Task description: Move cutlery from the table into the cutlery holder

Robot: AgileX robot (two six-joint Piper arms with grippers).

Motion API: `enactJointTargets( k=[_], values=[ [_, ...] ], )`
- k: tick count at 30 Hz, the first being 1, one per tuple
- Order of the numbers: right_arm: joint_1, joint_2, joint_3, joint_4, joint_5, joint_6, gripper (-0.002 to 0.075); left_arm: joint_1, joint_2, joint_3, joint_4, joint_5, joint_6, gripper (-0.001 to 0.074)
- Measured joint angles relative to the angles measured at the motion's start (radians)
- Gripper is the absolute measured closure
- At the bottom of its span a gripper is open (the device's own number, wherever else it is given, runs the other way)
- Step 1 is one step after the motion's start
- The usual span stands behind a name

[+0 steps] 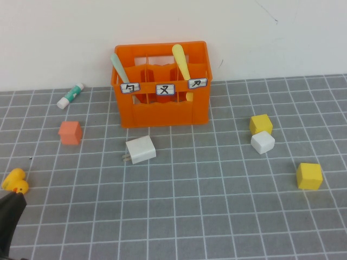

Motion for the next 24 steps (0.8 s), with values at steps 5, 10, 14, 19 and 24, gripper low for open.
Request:
enactJointTargets(
  k=[5,10,14,19,24],
  values=[
    [0.000,0.000,0.000,0.000,0.001,0.000,0.0728,0.000,0.000,0.000,0.000,0.000,0.000,0.0736],
    [0.000,0.000,0.000,0.000,0.002,0.000,0.0728,0.020,-0.061,0.046,0.000,-0.041,0.000,0.0736],
    [0.000,0.000,0.000,0.000,0.004,0.000,0.0728,0.092,-0.150,0.104,0.000,-0.048,0.000,0.0736],
    [0.000,0.000,0.000,0.000,0.005,0.000,0.0728,0.184,-0.282,0.201,0.000,-0.048,0.000,0.0736],
    [0.000,0.000,0.000,0.002,0.006,0.000,0.0728,0.220,-0.369,0.269,0.000,0.019,-0.002,0.0736]
  ],
)
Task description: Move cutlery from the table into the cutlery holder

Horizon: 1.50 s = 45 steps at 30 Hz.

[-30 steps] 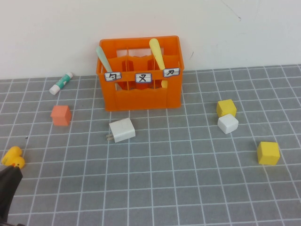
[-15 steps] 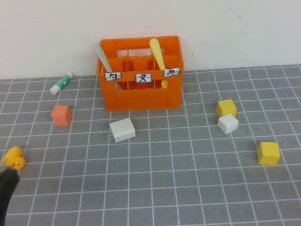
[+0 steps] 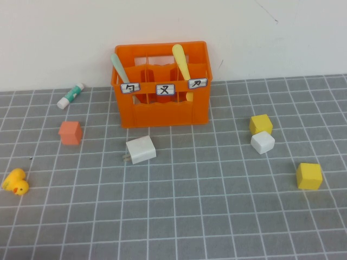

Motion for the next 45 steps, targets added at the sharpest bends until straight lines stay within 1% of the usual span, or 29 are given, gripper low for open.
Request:
enactJointTargets(
  k=[3,5,21,31,45],
  values=[
    [0.000,0.000,0.000,0.000,0.005,0.000,0.0728,0.000,-0.004,0.002,0.000,0.147,-0.032,0.0736],
    [0.000,0.000,0.000,0.000,0.004,0.000,0.0728,0.000,-0.004,0.004,0.004,0.209,-0.050,0.0736],
    [0.000,0.000,0.000,0.000,0.004,0.000,0.0728,0.000,-0.006,0.002,0.046,0.216,-0.070,0.0736],
    [0.000,0.000,0.000,0.000,0.005,0.005,0.0728,0.000,-0.006,0.002,0.048,0.216,-0.031,0.0736],
    [0.000,0.000,0.000,0.000,0.005,0.008,0.0728,0.000,-0.006,0.002,0.048,0.216,-0.030,0.0736]
  ],
)
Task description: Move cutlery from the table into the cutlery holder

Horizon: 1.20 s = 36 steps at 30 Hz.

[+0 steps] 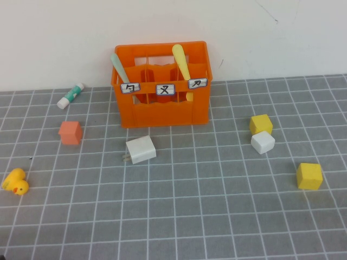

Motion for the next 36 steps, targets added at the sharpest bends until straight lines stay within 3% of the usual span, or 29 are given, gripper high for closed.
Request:
enactJointTargets(
  k=[9,16,23,36],
  values=[
    [-0.039,-0.009,0.000,0.013,0.000,0.002,0.0729,0.000,0.000,0.000,0.000,0.000,-0.008,0.0736],
    [-0.332,-0.013,0.006,0.030,-0.022,0.002,0.0728,0.000,0.000,0.000,0.003,0.000,-0.010,0.0736],
    [-0.556,-0.055,0.141,0.061,-0.262,0.006,0.0729,0.000,0.000,0.000,0.003,0.000,-0.012,0.0736],
    [-0.599,-0.120,0.315,0.064,-0.582,0.068,0.0729,0.000,0.000,0.000,0.003,0.002,-0.014,0.0736]
  ],
)
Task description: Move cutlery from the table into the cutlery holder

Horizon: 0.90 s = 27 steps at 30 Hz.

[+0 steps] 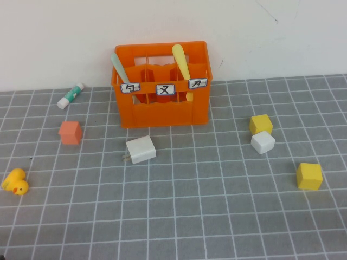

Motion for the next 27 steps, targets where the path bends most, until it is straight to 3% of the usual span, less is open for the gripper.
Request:
enactJointTargets(
  k=[3,9,15,20,27],
  values=[
    [0.000,-0.005,0.015,0.093,-0.046,-0.062,0.0729,0.000,0.000,0.000,0.000,0.000,0.000,0.0736],
    [-0.007,-0.017,0.025,0.413,-0.036,-0.383,0.0729,0.000,0.000,0.000,0.000,0.000,0.000,0.0736],
    [-0.027,-0.018,0.025,0.429,0.079,-0.453,0.0729,0.000,0.000,0.000,0.000,0.000,0.000,0.0736],
    [-0.029,-0.018,0.025,0.429,0.332,-0.453,0.0729,0.000,0.000,0.000,0.000,0.000,0.000,0.0736],
    [-0.029,-0.018,0.022,0.429,0.355,-0.427,0.0729,0.000,0.000,0.000,0.000,0.000,0.000,0.0736]
  ],
)
